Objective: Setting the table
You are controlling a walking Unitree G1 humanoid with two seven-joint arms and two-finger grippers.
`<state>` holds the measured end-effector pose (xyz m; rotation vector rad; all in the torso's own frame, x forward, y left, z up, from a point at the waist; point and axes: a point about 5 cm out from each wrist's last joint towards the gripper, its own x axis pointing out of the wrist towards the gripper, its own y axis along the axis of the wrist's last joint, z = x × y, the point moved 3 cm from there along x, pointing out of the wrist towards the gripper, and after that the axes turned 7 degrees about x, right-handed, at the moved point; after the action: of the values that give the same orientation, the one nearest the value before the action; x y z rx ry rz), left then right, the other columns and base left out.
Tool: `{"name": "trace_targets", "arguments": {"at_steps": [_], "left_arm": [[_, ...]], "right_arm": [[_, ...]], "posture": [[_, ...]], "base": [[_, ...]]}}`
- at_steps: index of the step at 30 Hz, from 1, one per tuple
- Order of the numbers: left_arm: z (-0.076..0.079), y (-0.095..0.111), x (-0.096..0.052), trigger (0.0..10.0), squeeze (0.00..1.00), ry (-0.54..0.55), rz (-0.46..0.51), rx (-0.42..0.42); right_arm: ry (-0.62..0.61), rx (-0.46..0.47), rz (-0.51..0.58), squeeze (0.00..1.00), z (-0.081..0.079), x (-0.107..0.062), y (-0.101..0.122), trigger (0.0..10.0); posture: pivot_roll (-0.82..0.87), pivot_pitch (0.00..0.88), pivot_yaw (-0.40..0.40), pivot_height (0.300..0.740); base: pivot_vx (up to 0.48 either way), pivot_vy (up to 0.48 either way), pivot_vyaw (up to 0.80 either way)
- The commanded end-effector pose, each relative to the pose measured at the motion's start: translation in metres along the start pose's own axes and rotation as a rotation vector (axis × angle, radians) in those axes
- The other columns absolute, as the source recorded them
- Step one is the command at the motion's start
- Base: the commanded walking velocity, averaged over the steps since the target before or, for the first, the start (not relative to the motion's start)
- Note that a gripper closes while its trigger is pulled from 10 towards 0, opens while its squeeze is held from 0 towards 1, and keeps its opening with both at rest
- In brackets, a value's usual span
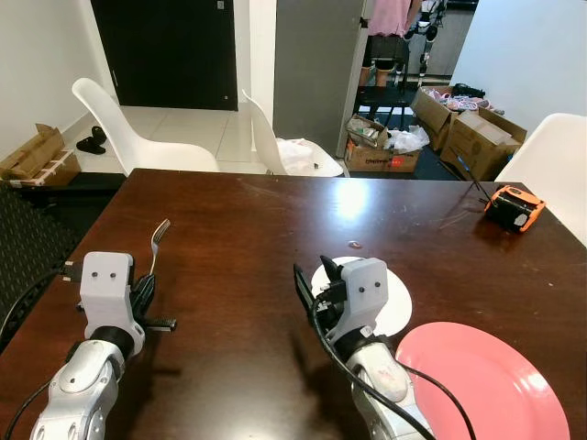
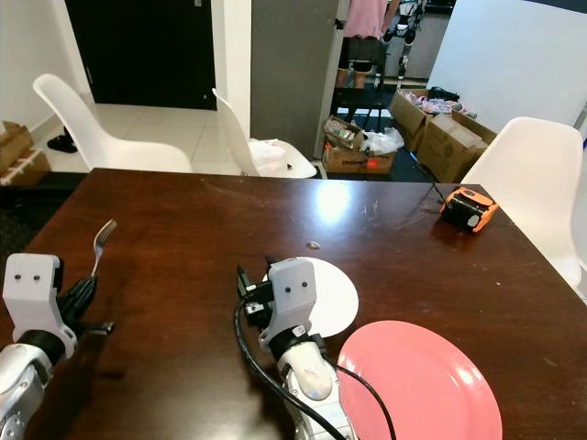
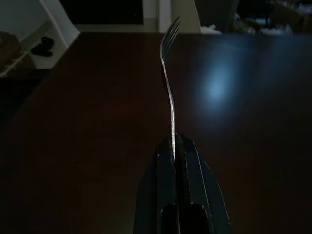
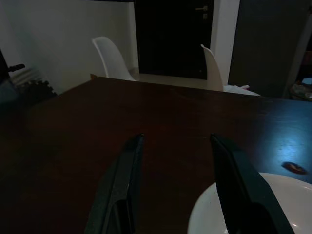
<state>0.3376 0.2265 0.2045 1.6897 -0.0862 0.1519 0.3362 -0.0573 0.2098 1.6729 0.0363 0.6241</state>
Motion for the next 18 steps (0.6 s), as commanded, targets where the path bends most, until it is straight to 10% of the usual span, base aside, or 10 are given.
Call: {"name": "trace_targets", "arguments": {"at_steps": [1,18], "left_arm": [[-0.006,-0.003,-0.001,10.0,0.00,0.020,-0.013,-0.016],[0.015,-0.045,-0.019,10.0,0.00,-0.046,-0.152,0.026]], "right_arm": [[-0.012,0.005,-0.004,0.00,0.004,-0.001,0.000,10.0],[-0.102,-0.023,-0.036,0.00,0.027,-0.001,-0.008,10.0]], "posture": [[0.03,0.145,0.049,0.740],[0.04,0.112,0.046,0.740]], "base": [[0.000,0.000,0.00],[0.000,0.000,0.00]]}}
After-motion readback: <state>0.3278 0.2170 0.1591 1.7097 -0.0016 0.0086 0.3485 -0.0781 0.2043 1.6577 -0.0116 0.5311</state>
